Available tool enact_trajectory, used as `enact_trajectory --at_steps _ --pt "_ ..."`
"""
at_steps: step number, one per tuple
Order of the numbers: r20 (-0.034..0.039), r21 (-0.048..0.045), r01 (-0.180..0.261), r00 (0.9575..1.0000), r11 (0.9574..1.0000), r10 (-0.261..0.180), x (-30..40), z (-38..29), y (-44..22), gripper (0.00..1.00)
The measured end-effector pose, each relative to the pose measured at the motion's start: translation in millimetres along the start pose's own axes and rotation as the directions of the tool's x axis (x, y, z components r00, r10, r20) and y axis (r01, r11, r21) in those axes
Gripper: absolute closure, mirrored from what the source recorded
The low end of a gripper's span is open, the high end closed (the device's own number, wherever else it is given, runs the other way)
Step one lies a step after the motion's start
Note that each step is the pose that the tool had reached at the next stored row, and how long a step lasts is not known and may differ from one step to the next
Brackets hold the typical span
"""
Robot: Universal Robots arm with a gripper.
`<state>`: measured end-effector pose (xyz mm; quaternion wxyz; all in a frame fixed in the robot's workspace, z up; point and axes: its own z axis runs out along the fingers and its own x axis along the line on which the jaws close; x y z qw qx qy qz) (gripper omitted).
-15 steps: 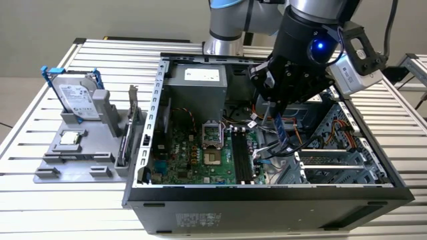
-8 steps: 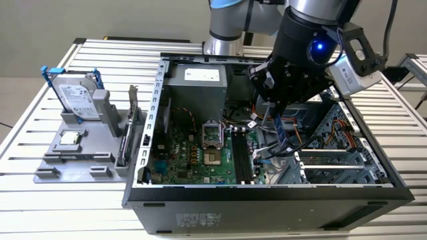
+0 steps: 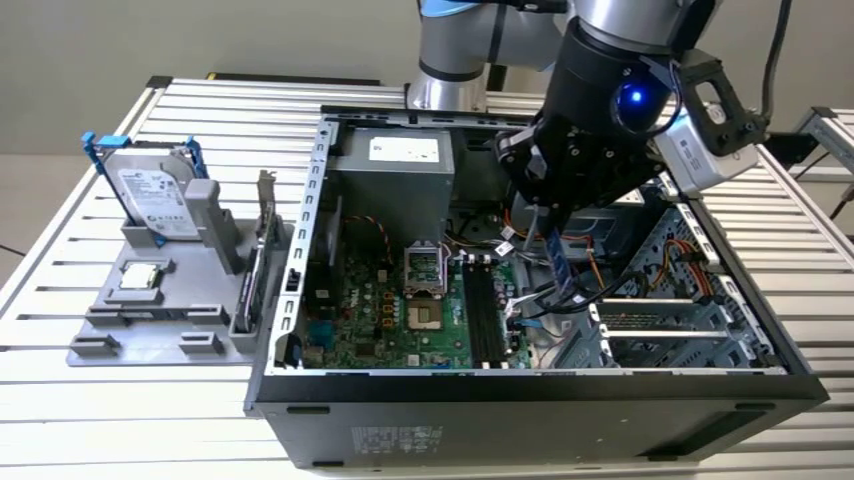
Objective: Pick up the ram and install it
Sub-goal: 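Insert the ram into the slot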
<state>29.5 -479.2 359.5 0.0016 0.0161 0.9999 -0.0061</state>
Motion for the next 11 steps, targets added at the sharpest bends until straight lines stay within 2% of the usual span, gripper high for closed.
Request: enact_trajectory --at_steps 11 --pt "0.0001 0.0 0.0 1.0 1.0 0.0 0.2 5.6 3.5 1.0"
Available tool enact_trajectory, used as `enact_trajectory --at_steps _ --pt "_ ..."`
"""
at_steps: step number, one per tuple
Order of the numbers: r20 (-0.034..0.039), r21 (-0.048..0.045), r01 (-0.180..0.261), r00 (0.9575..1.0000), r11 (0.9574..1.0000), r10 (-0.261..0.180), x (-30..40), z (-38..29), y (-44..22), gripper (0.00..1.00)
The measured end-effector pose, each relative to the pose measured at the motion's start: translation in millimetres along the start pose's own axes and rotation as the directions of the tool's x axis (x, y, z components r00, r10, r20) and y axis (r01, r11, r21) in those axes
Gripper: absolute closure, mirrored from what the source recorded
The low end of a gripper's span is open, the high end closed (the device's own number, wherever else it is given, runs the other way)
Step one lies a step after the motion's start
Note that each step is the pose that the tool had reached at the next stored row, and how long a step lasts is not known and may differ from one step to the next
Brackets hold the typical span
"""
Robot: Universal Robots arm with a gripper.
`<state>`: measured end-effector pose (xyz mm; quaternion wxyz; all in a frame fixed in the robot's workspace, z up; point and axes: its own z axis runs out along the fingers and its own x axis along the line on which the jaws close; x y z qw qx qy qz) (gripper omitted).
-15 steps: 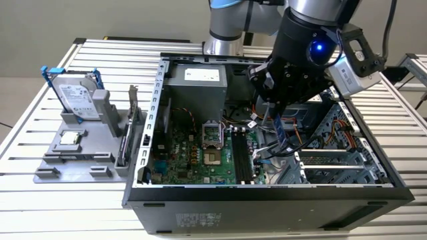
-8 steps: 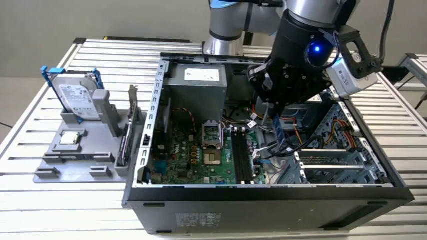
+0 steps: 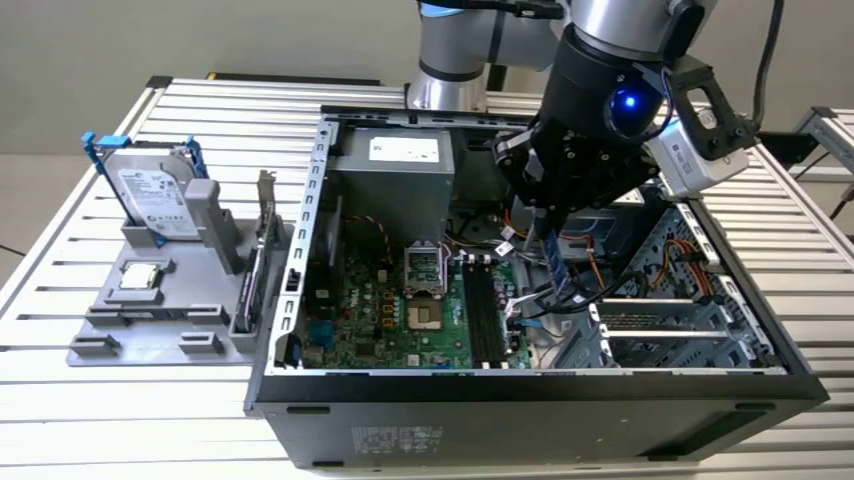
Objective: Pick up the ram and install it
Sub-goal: 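Insert the ram into the slot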
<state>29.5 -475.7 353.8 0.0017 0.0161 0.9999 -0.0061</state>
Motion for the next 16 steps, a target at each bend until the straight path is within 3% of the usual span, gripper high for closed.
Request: enact_trajectory --at_steps 16 --pt "0.0002 0.0001 0.0 1.0 1.0 0.0 0.1 7.1 3.2 1.0"
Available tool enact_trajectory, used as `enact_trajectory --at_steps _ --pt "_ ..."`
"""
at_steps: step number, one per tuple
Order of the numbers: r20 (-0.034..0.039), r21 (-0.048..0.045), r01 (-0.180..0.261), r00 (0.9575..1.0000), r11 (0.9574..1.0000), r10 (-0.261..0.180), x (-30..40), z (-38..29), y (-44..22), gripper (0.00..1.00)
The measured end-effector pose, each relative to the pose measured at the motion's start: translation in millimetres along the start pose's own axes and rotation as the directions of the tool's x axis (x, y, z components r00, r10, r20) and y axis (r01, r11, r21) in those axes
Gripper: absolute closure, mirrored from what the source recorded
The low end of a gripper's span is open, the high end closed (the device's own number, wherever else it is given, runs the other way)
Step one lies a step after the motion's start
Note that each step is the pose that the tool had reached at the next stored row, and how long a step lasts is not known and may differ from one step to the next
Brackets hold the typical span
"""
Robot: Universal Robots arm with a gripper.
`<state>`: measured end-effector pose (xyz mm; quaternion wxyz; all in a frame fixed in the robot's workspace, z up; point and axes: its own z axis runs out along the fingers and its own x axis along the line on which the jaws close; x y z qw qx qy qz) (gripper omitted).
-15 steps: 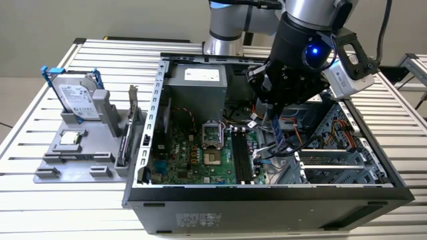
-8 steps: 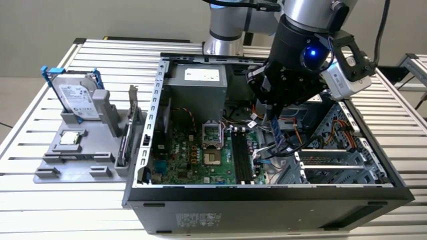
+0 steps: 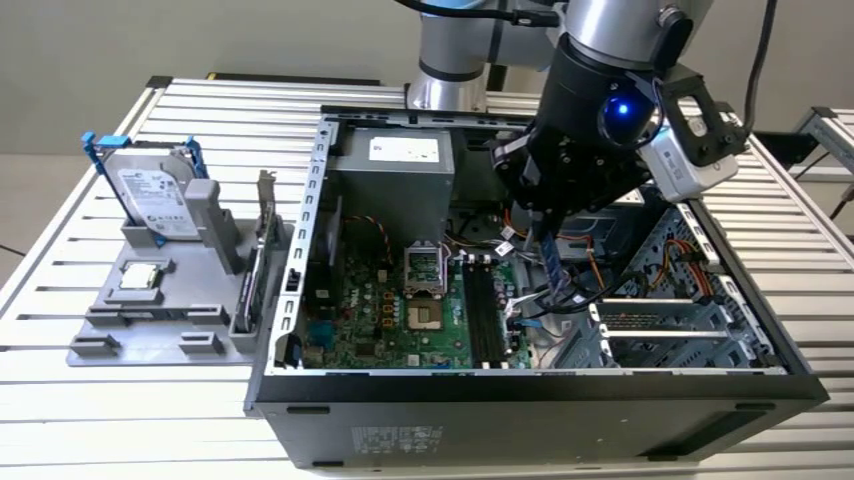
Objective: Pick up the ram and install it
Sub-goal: 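Insert the ram into the slot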
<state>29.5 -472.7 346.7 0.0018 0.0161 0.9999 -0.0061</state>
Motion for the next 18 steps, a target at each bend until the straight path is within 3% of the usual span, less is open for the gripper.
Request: enact_trajectory --at_steps 18 --pt "0.0003 0.0 0.0 1.0 1.0 0.0 0.1 7.7 2.7 1.0"
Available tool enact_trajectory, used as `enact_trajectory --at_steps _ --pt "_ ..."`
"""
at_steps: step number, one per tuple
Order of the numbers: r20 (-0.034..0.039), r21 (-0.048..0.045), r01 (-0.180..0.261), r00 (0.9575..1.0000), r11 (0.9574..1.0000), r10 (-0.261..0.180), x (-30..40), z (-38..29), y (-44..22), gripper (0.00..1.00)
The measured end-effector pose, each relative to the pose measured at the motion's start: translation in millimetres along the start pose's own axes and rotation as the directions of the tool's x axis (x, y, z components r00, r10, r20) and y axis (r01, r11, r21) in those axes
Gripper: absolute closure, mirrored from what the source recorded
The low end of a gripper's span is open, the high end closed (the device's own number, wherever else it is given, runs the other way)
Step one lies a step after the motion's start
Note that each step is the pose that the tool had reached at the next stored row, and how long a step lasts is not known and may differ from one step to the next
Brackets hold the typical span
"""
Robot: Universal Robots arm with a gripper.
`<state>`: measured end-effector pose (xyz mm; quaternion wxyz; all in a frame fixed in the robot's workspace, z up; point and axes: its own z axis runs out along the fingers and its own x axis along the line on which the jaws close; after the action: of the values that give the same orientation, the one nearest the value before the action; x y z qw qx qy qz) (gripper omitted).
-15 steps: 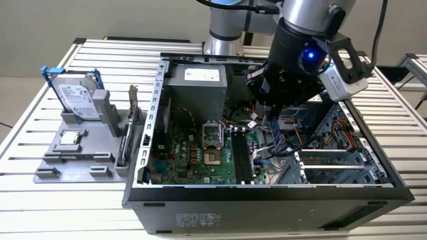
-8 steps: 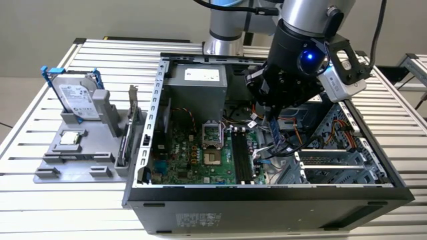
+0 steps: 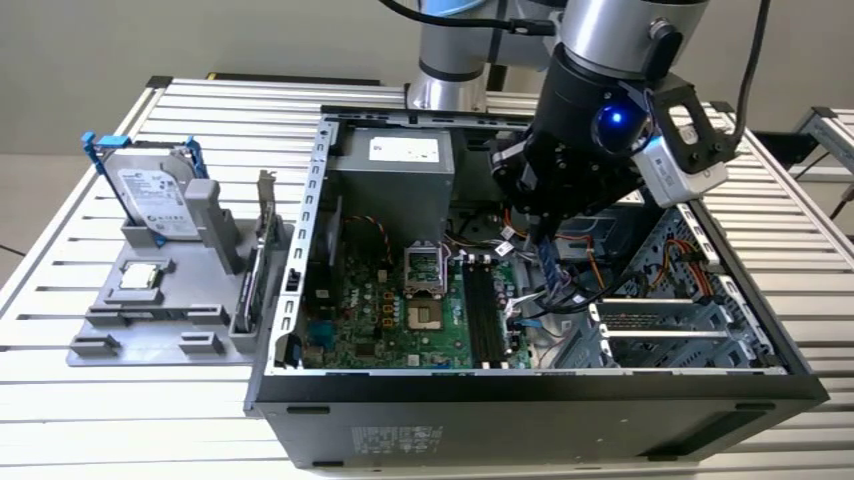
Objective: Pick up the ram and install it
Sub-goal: 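Insert the ram into the slot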
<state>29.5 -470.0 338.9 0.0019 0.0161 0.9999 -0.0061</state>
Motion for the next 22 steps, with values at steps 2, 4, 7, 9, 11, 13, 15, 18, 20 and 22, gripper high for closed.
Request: enact_trajectory --at_steps 2,4,7,9,11,13,15,18,20,22 --pt "0.0 0.0 0.0 1.0 1.0 0.0 0.0 0.8 0.3 1.0" --pt "0.0 0.0001 0.0 1.0 1.0 0.0 0.0 1.6 0.6 1.0" --pt "0.0 0.0 0.0 1.0 1.0 0.0 0.1 2.9 1.0 1.0" --pt "0.0 0.0 0.0 1.0 1.0 0.0 0.1 3.7 1.4 1.0" --pt "0.0 -0.0001 0.0 1.0 1.0 0.0 0.1 4.6 1.7 1.0" --pt "0.0 0.0001 0.0 1.0 1.0 0.0 0.1 5.3 2.0 1.0" --pt "0.0 0.0 0.0 1.0 1.0 0.0 0.1 6.2 2.4 1.0" --pt "0.0 0.0 0.0 1.0 1.0 0.0 0.1 7.4 2.9 1.0" --pt "0.0 -0.0001 0.0 1.0 1.0 0.0 0.1 8.2 3.2 1.0" --pt "0.0 0.0 0.0 1.0 1.0 0.0 0.2 9.0 3.5 1.0"
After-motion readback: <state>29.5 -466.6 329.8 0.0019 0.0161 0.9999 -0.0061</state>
